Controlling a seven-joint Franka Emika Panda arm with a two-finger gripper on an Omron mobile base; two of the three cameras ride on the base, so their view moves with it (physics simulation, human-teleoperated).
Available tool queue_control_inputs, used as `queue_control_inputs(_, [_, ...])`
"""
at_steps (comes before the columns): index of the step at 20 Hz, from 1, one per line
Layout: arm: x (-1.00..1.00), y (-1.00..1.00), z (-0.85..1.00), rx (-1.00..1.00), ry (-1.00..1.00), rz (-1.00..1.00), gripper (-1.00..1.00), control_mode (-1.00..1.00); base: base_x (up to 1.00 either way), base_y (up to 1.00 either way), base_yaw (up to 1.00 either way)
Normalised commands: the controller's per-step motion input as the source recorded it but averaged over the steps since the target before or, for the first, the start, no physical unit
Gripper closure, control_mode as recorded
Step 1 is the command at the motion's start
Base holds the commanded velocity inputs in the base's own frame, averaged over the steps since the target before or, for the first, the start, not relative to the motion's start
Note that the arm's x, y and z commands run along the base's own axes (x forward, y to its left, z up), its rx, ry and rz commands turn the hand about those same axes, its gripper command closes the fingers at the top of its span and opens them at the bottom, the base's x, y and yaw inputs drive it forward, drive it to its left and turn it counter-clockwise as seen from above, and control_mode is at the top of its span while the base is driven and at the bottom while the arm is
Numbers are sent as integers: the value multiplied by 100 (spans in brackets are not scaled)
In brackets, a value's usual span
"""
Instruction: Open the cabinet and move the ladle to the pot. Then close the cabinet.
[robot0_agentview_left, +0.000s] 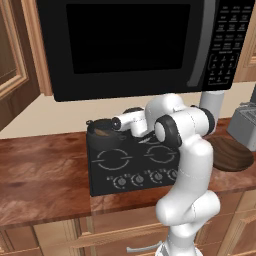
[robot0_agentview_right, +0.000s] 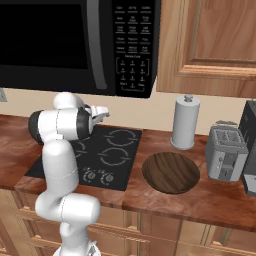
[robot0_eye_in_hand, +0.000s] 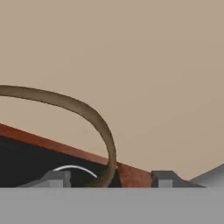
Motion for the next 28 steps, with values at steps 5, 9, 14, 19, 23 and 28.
queue_control_inputs(5, [0,0,-1,-5,0,0,-100,-100,0,0,0])
queue_control_inputs(9, [-13,0,0,-2,0,0,-100,-100,0,0,0])
queue_control_inputs(14, [-40,0,9,0,0,0,-100,-100,0,0,0])
queue_control_inputs(19, [-50,0,19,0,0,0,-100,-100,0,0,0])
queue_control_inputs(23, [-53,0,34,0,-4,0,-100,-100,0,0,0])
queue_control_inputs(28, [-65,0,37,0,-4,0,-100,-100,0,0,0])
